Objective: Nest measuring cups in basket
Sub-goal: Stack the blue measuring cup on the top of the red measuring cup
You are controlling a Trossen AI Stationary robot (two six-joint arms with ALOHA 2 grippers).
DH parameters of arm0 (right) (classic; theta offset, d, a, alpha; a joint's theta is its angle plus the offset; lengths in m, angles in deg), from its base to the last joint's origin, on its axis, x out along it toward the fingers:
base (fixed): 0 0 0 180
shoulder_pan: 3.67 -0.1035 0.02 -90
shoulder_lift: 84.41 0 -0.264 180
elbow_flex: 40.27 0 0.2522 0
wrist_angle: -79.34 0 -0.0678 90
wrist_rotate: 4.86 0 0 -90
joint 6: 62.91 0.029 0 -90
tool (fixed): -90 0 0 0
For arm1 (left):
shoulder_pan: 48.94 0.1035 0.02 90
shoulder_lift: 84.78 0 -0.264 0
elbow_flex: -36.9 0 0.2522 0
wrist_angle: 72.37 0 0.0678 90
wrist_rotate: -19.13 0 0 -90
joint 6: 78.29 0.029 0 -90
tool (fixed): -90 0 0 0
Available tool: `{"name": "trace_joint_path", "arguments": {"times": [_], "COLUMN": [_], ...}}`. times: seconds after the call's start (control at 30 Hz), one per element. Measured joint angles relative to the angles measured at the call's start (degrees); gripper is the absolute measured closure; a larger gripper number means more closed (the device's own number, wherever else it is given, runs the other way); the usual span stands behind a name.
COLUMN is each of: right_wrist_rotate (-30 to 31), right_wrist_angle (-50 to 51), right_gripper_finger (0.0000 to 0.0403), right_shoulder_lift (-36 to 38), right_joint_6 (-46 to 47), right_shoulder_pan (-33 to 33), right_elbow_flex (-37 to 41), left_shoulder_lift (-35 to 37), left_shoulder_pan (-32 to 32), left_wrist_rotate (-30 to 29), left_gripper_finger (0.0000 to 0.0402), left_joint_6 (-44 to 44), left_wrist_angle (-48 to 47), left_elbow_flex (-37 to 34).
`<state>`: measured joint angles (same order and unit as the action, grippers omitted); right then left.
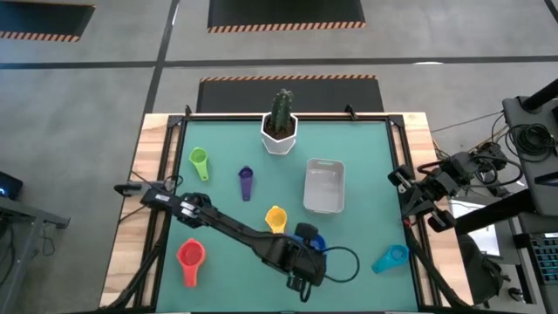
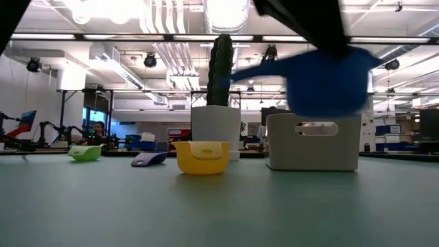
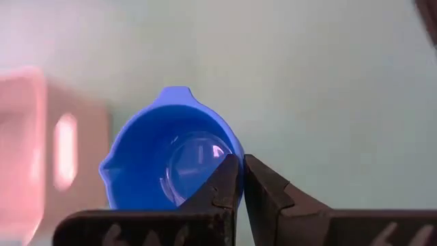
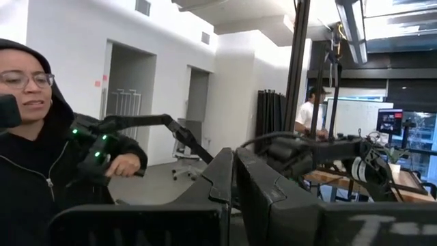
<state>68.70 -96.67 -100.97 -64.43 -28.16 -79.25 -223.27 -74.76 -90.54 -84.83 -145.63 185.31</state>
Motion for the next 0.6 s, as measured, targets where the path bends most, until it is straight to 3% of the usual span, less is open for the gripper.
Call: {"name": "trace_joint_path", "arguments": {"times": [0.43,0.6], "right_wrist_rotate": [0.02,0.05], "right_wrist_angle": [0.13,0.01], "right_gripper_finger": [0.0394,0.0394], "right_shoulder_lift": [0.00,-0.13], "right_joint_6": [-0.25,-0.97], "right_shoulder_pan": [0.00,0.00], "right_elbow_flex": [0.01,0.04], "left_shoulder_lift": [7.62,10.95], "left_shoulder_pan": [-7.88,-11.57], "left_wrist_rotate": [-11.39,-18.63], "left_gripper_finger": [0.0402,0.0402], "left_joint_6": [-34.95,-41.93], "left_wrist_angle": [-30.11,-30.50], "left_elbow_flex": [-0.11,-0.85]}}
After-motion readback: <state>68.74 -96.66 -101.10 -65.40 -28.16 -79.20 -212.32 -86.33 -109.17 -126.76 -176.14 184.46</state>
